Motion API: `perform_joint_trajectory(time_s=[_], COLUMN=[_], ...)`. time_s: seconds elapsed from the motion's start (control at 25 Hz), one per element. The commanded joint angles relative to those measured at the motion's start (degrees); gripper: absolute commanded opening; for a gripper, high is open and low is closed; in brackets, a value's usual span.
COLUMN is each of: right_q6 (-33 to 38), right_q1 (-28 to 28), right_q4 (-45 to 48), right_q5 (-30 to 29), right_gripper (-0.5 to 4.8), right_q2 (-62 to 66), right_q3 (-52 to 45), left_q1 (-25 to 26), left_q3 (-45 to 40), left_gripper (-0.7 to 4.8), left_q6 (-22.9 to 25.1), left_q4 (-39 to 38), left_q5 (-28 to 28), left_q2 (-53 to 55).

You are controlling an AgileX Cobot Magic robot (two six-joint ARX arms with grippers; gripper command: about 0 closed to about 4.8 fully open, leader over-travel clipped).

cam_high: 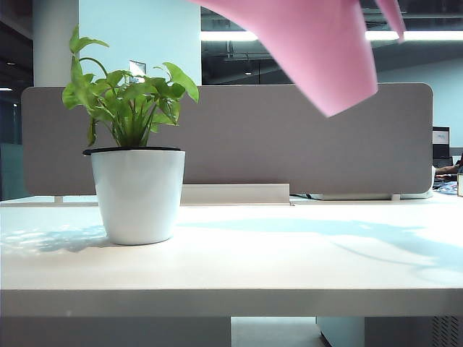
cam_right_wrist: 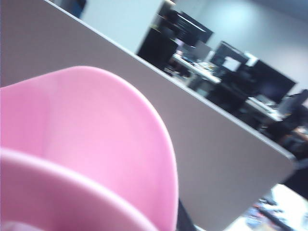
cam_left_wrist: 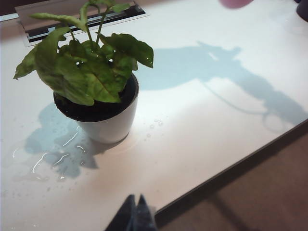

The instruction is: Pick up the watering can from the table, water the potted plant, and put the can back.

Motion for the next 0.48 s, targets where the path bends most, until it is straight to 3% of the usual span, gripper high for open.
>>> perform_joint_trajectory(time_s=[0.04,0.2,0.36,0.48], right_q6=[-5.4,-14.2,-18.7,-20.2], right_q1=[3.3,9.4,13.9,14.8], right_q4=[-4.5,-8.5,-10.6,-10.8], right_q5=[4.6,11.1,20.2,22.3], right_gripper=[-0.05,-0.05,-0.05,-0.05], right_q2=[-0.5,-0.2,1.1,1.2], right_q3=[5.2,5.8,5.7,5.7], left_q1=[0.1,0.1,0.1,0.1], left_q3=[0.1,0.1,0.1,0.1], left_gripper=[0.03,0.03,0.03,0.03], left_q6=[0.0,0.0,0.0,0.0], left_q4=[0.7,0.7,0.7,0.7], left_q5=[0.1,0.1,0.1,0.1], left_q2=[-0.1,0.0,0.0,-0.1])
